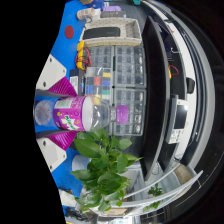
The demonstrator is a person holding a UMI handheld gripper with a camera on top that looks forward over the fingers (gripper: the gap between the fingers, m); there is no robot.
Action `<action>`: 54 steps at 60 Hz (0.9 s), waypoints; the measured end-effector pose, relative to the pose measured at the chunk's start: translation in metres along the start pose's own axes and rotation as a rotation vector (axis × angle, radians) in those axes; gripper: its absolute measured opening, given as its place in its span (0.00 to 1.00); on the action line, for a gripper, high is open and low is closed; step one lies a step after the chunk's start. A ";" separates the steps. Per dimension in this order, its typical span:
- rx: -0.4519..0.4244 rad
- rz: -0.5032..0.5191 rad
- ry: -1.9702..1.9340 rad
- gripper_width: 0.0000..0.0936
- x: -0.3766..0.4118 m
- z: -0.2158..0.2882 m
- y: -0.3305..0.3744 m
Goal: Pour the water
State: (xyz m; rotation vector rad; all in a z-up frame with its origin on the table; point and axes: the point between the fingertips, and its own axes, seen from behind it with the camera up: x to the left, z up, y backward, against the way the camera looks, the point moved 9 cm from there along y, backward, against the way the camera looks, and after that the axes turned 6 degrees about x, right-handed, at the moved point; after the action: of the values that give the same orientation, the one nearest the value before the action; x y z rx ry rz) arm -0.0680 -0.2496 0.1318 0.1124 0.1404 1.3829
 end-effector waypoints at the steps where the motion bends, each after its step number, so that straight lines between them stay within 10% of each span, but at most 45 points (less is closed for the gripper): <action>1: -0.001 0.002 0.006 0.51 0.000 0.000 0.000; 10: -0.006 -0.011 0.037 0.35 0.003 0.000 0.000; 54: -0.159 0.177 1.075 0.34 0.291 0.044 -0.034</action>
State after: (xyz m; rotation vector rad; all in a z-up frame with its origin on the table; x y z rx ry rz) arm 0.0247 0.0301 0.1601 -0.7832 0.9252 1.4980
